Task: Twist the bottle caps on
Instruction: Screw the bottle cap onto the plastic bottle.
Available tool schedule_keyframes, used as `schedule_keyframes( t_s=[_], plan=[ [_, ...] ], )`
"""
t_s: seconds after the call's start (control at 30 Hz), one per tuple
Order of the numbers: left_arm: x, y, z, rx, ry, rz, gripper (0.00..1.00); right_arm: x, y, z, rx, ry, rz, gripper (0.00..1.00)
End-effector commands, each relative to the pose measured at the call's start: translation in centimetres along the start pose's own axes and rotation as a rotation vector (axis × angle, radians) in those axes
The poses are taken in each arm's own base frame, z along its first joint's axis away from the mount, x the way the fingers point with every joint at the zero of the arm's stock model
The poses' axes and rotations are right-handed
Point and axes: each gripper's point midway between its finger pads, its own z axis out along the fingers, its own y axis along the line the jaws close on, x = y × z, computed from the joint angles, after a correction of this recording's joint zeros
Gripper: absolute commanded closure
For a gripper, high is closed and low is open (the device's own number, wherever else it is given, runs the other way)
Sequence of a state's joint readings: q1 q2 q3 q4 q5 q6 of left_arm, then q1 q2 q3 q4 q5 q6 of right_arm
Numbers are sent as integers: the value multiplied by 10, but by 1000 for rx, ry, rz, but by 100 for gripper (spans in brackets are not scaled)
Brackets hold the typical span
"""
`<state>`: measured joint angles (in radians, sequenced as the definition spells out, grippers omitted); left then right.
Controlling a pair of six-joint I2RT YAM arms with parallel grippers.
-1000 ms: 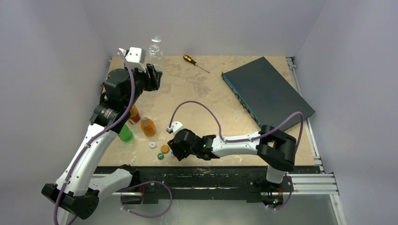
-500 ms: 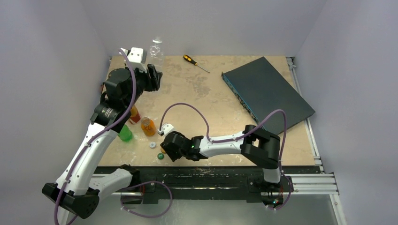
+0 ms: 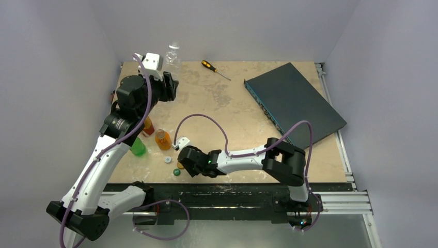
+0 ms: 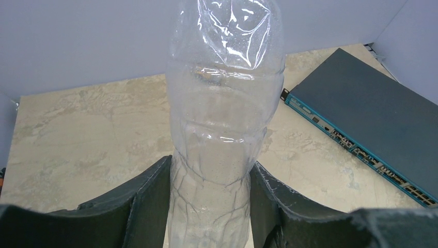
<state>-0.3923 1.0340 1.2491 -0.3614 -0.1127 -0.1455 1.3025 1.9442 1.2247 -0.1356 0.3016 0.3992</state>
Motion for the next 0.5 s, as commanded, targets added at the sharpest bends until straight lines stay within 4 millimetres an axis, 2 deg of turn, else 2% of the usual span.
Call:
schedule_keyframes(
  t_s=[0.0,0.07,0.2,0.27,0.3,0.47],
  plan=[
    [-11,1,3,5,-30,35,64,-15,5,-5,-8,-27,23,69],
    [-4,-2,6,25,-16,49,64,-16,0,-8,-3,-27,30,77],
    [15,-13,13,99,5,82,65,-24,-21,-21,-2,-37,81,81],
    [26,-24,16,169,13,106,66,-32,-43,-30,-6,-40,144,83],
    [33,-29,17,200,20,116,67,-38,-61,-35,-7,-50,192,83],
    [66,-50,19,331,58,189,71,-73,-135,-79,-52,-132,356,82]
  ],
)
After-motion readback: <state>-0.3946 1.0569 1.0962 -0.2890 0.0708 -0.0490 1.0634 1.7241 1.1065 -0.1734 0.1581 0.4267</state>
